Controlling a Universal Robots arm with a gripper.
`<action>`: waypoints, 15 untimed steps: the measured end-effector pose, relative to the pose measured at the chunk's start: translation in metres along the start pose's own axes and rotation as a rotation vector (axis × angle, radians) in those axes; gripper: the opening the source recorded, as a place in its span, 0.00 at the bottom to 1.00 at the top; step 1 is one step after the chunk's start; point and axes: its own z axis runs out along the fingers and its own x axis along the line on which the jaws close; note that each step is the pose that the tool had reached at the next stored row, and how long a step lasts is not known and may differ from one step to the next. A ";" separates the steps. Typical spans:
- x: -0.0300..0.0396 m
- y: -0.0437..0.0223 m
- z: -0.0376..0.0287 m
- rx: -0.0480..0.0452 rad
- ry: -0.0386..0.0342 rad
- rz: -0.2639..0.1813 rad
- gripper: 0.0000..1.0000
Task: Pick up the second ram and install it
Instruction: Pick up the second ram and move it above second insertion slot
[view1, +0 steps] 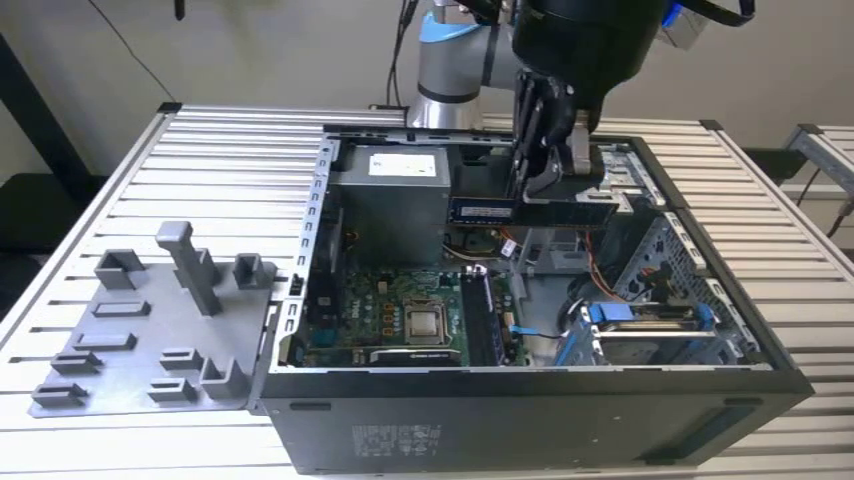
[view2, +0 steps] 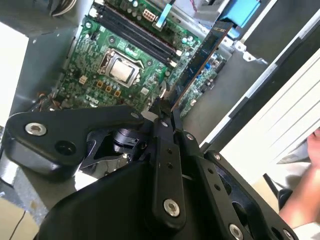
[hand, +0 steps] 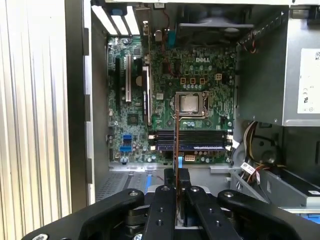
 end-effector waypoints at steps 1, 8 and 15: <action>0.0000 -0.0013 0.0000 0.0000 0.0000 0.000 0.14; -0.0014 -0.0016 0.0000 0.0000 0.0000 0.000 0.14; -0.0158 -0.0013 0.0001 0.0000 0.0001 0.000 0.14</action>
